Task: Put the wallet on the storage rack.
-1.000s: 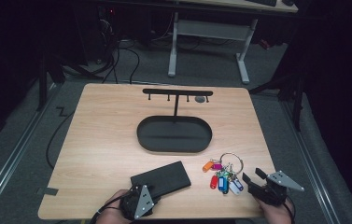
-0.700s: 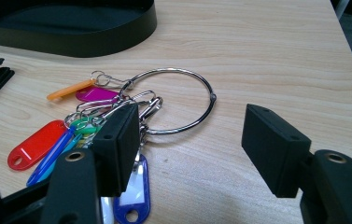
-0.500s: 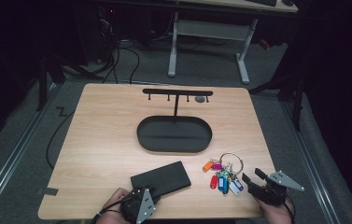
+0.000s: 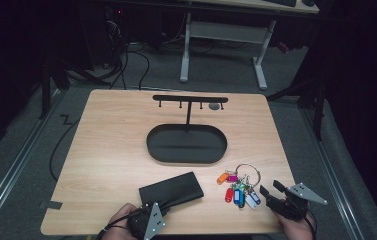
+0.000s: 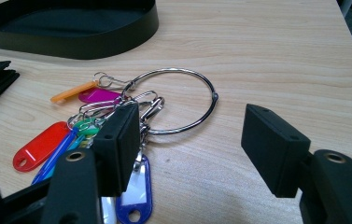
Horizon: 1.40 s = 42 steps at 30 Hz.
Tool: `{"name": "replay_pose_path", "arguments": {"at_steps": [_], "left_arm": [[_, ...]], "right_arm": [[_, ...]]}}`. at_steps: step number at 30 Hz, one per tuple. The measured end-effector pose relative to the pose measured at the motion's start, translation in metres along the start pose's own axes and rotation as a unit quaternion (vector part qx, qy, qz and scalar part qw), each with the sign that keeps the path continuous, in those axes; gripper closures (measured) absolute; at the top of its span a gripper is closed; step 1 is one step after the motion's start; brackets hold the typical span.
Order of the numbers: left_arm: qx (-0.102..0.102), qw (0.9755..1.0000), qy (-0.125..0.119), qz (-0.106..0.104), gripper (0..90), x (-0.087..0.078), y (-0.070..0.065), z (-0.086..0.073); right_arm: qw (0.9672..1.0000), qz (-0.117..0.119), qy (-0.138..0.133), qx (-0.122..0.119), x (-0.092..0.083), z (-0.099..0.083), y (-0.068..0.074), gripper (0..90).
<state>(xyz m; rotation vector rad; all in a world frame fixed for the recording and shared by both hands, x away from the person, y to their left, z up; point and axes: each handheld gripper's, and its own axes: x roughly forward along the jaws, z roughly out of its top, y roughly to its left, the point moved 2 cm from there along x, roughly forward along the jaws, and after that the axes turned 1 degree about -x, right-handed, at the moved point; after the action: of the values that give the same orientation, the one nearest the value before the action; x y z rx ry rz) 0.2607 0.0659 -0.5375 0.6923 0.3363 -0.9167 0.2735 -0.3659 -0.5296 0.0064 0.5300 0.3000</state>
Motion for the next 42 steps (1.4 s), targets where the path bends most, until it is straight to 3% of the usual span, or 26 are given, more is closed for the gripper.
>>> {"name": "replay_pose_path", "arguments": {"at_steps": [9, 15, 19, 21, 25, 29, 30, 34, 35, 37, 42], "left_arm": [[-0.043, 0.9987, -0.027, 0.004, 79.3, -0.016, 0.017, 0.000], [-0.071, 0.9962, -0.048, 0.013, 81.3, -0.029, 0.028, 0.000], [-0.111, 0.9915, -0.065, 0.015, 81.9, -0.044, 0.041, -0.003], [-0.115, 0.9910, -0.066, 0.018, 82.1, -0.047, 0.043, -0.004], [-0.145, 0.9867, -0.071, 0.020, 82.4, -0.055, 0.053, -0.009], [-0.182, 0.9800, -0.077, 0.023, 82.3, -0.059, 0.066, -0.018], [-0.182, 0.9800, -0.077, 0.023, 82.3, -0.059, 0.066, -0.018], [-0.221, 0.9714, -0.083, 0.022, 82.0, -0.062, 0.078, -0.027], [-0.221, 0.9714, -0.083, 0.022, 81.8, -0.062, 0.078, -0.027], [-0.230, 0.9689, -0.085, 0.033, 81.3, -0.064, 0.084, -0.033], [-0.257, 0.9612, -0.094, 0.035, 79.5, -0.067, 0.094, -0.042]], "right_arm": [[1.0000, 0.000, -0.002, 0.002, -0.001, 0.000, 0.000, 37.7], [1.0000, 0.001, -0.001, 0.002, -0.001, 0.000, 0.000, 37.7], [1.0000, 0.001, -0.001, 0.002, -0.001, 0.000, -0.001, 37.7], [1.0000, 0.002, -0.001, 0.003, -0.001, 0.000, -0.001, 37.7], [1.0000, 0.002, -0.002, 0.001, -0.001, 0.000, -0.001, 37.7], [1.0000, 0.002, -0.001, 0.003, -0.001, 0.000, -0.001, 37.8], [1.0000, 0.002, -0.001, 0.003, -0.001, 0.000, -0.001, 37.8], [1.0000, 0.002, 0.000, 0.002, 0.000, 0.000, -0.001, 37.7], [1.0000, 0.002, 0.000, 0.002, 0.000, 0.000, -0.001, 37.8], [1.0000, 0.002, 0.002, 0.002, 0.000, -0.001, -0.001, 37.7], [1.0000, 0.003, 0.003, 0.001, 0.001, -0.001, 0.000, 37.8]]}}
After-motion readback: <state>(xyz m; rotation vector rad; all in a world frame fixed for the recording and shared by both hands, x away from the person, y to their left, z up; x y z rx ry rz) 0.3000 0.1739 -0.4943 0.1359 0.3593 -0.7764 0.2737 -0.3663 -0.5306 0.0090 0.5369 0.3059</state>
